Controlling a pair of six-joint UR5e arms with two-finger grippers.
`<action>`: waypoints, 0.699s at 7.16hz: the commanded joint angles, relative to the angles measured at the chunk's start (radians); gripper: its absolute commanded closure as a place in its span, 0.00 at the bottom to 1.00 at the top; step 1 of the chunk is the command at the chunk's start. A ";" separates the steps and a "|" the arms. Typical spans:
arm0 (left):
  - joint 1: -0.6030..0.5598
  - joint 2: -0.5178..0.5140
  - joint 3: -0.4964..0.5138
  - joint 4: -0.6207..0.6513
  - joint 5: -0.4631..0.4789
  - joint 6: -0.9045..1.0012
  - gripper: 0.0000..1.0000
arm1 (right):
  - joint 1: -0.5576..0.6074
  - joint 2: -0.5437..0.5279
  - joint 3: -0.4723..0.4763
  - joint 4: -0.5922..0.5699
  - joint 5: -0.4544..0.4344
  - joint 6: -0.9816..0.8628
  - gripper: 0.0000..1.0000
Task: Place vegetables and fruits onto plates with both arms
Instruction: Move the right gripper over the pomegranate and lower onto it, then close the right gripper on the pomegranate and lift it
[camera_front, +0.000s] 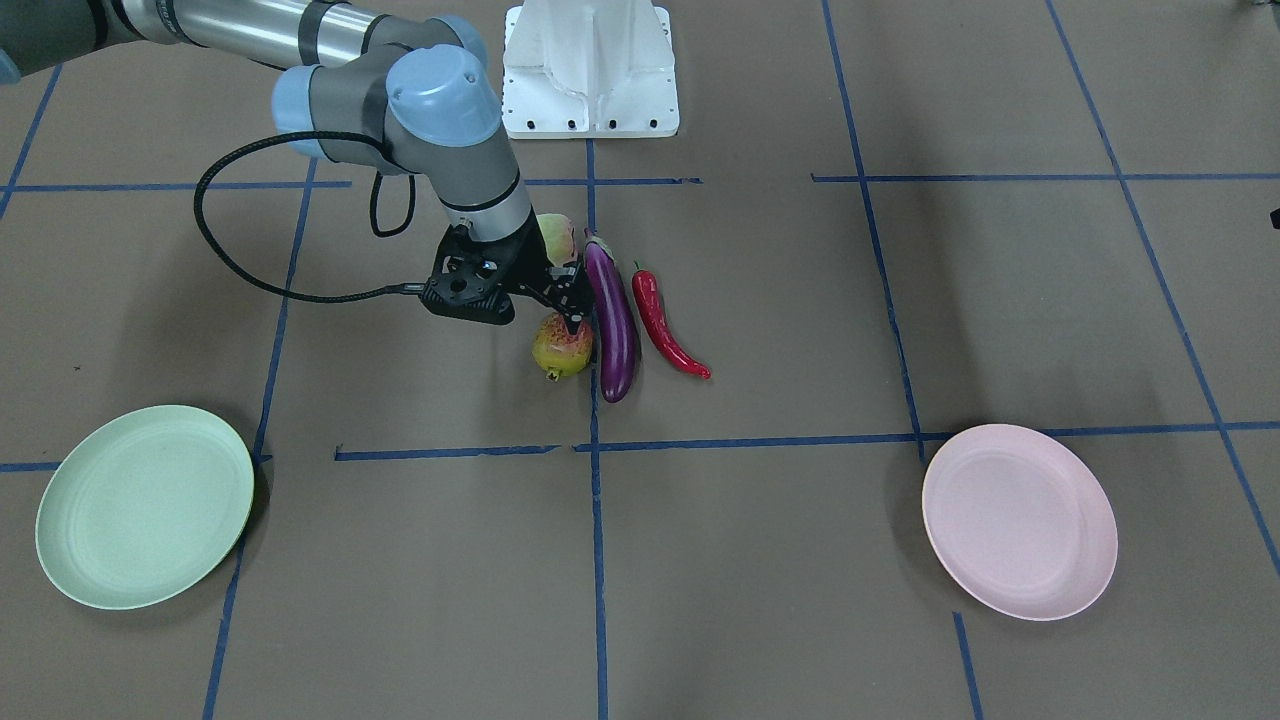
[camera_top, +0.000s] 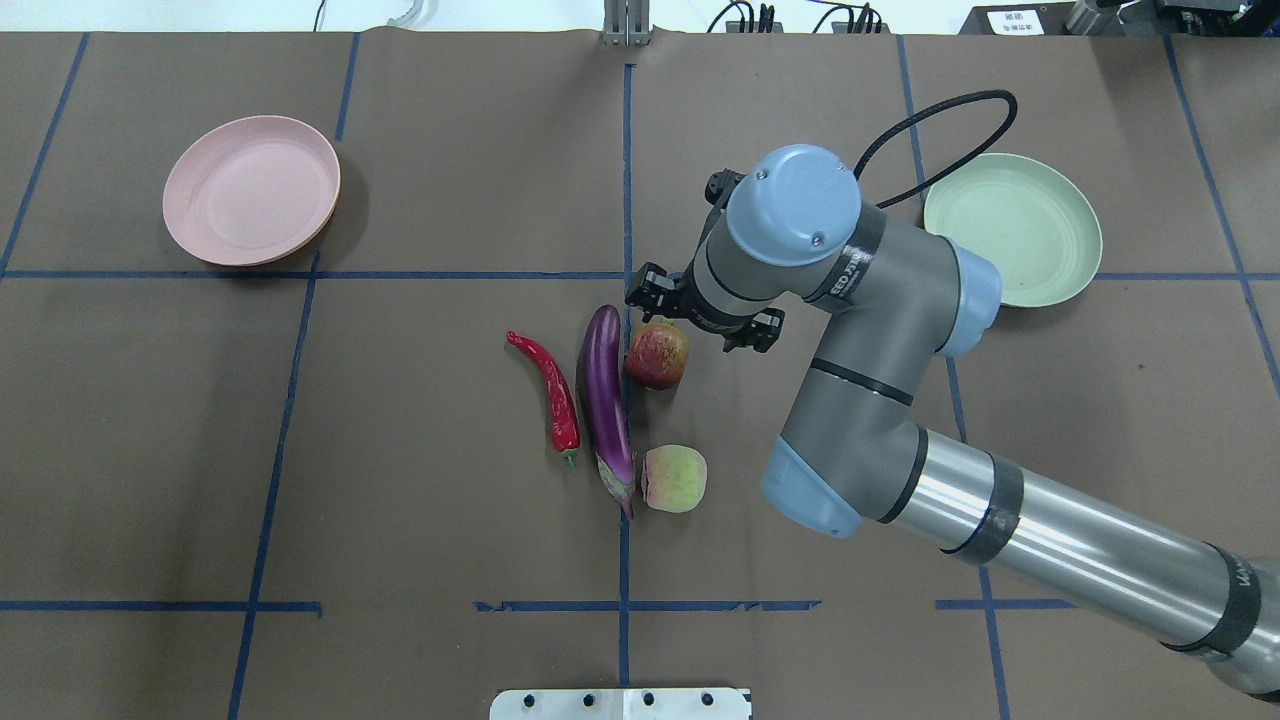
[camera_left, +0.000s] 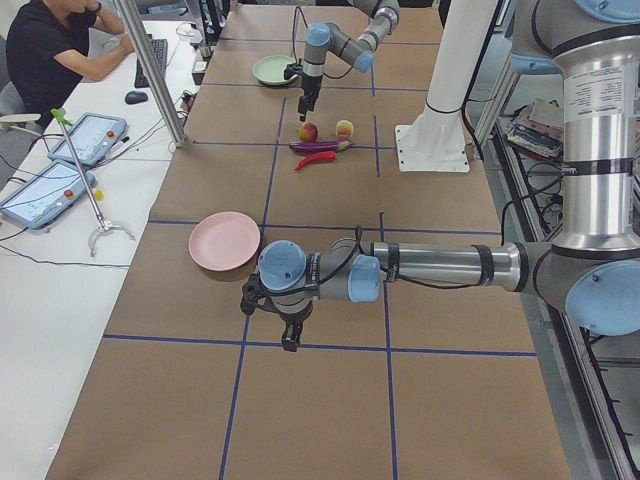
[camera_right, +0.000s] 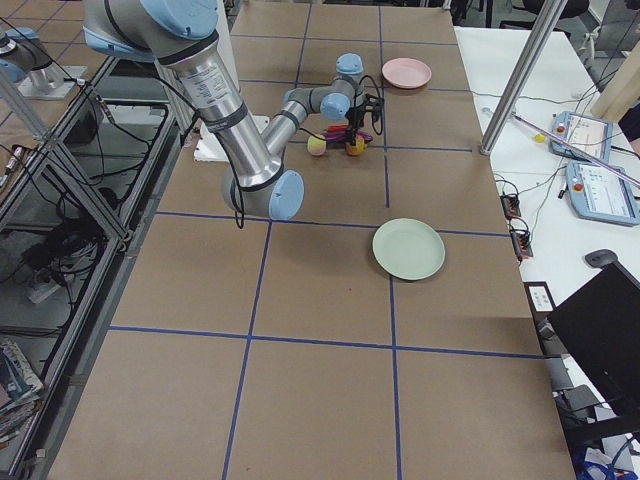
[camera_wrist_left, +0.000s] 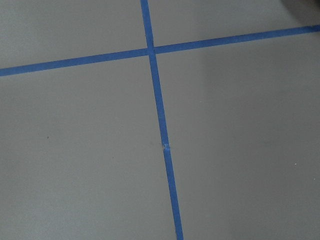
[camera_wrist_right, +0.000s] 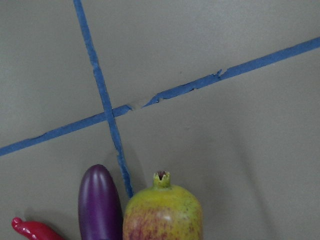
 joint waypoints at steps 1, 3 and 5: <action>0.000 0.000 -0.001 -0.002 -0.003 0.000 0.00 | -0.015 0.046 -0.073 0.000 -0.020 0.013 0.00; 0.000 0.000 -0.001 -0.002 -0.016 0.000 0.00 | -0.036 0.063 -0.128 0.002 -0.037 0.013 0.00; 0.000 0.000 -0.003 -0.002 -0.018 -0.002 0.00 | -0.049 0.063 -0.162 0.025 -0.063 0.010 0.00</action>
